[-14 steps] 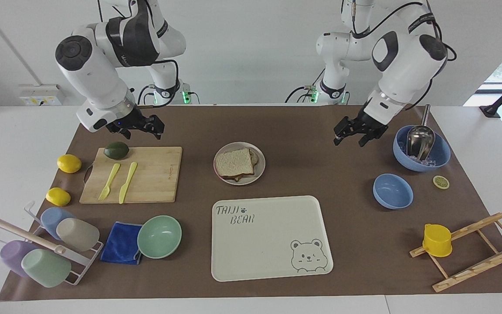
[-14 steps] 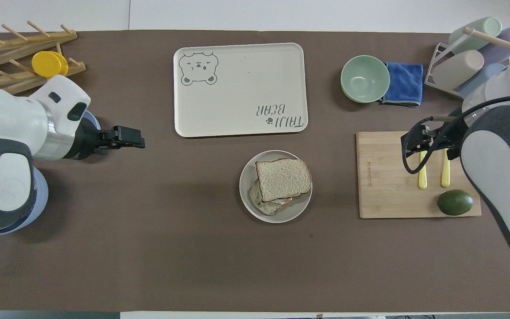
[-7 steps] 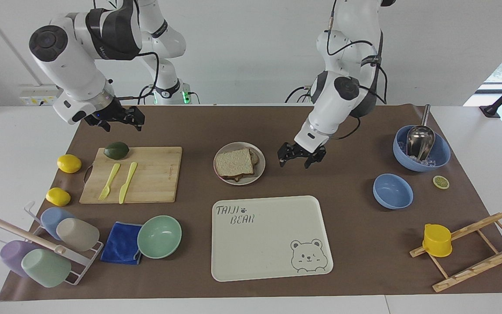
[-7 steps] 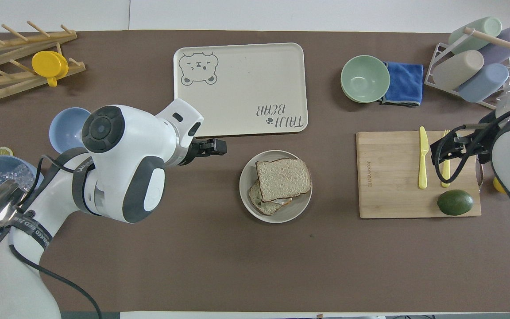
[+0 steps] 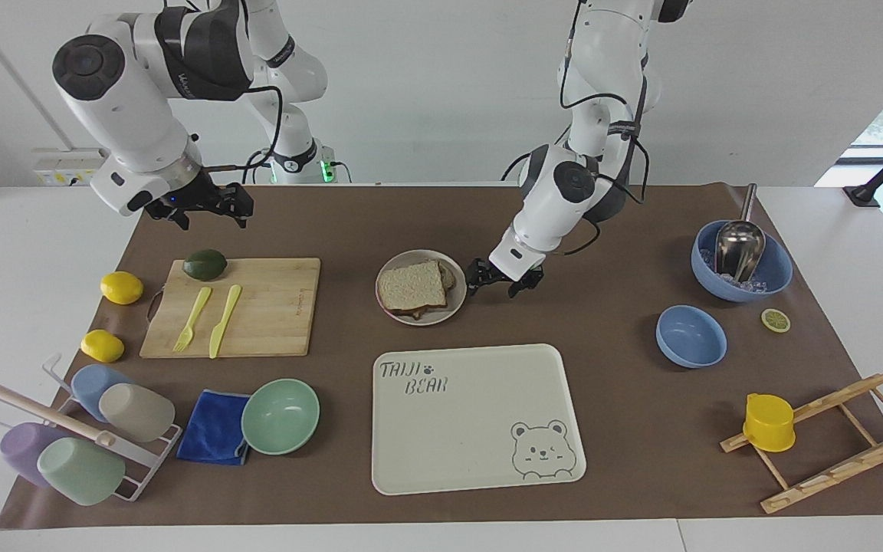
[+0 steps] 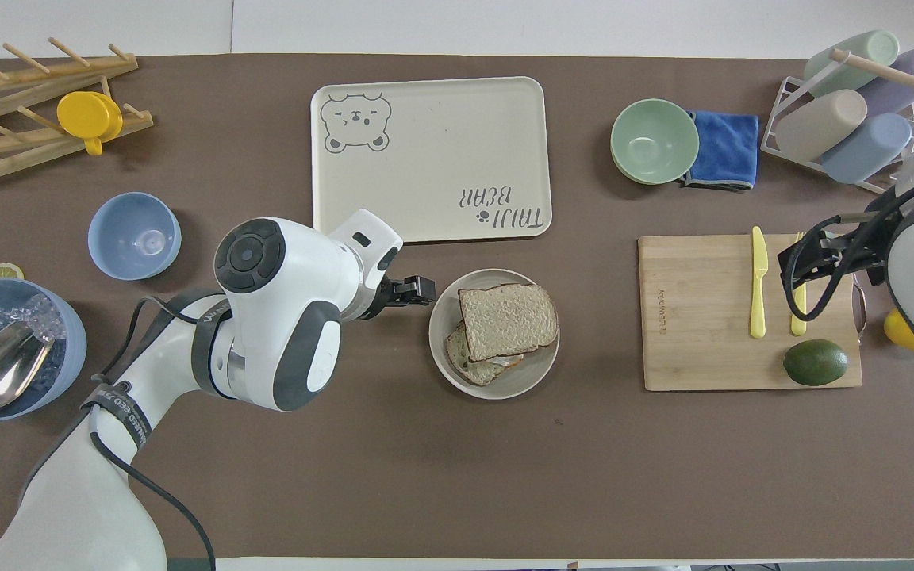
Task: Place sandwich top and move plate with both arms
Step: 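Grasp the rim of the sandwich plate with the left gripper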
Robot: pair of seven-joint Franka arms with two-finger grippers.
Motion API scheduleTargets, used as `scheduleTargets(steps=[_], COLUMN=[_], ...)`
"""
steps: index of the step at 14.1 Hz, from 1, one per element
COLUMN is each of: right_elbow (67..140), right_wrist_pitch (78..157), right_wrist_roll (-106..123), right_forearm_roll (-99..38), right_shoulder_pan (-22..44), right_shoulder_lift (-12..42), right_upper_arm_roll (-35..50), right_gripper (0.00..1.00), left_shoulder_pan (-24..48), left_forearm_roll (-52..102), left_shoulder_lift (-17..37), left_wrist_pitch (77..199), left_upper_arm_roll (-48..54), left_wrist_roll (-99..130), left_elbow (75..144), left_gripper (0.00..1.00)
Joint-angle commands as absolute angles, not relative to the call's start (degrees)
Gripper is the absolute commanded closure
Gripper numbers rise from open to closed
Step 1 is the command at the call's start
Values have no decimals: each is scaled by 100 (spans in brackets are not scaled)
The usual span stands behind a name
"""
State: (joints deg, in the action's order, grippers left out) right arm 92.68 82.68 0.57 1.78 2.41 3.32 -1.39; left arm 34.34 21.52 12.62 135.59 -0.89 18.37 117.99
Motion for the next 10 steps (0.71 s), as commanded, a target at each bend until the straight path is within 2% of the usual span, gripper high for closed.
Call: scheduleTargets(steps=[1, 5, 10], right_elbow=[9185, 9141, 9123], right_wrist_pitch=[8147, 8226, 8261], right_wrist_roll=[202, 106, 105], right_forearm_roll=[220, 211, 202], right_shoulder_pan=[176, 167, 105], right_shoulder_lift=[238, 211, 88], right_upper_arm_roll=[-220, -220, -220], right_gripper=[0, 0, 0], left_shoulder_pan=[3647, 3832, 3911], left_forearm_roll=[2276, 2539, 2549], left_shoulder_lift=[1134, 1187, 1187], left_wrist_pitch=[13931, 13957, 13975], left_upper_arm_roll=[-167, -176, -176], left_wrist_roll=[1863, 1854, 1854], left_elbow=[12164, 12226, 12287], left_gripper=[5, 13, 32])
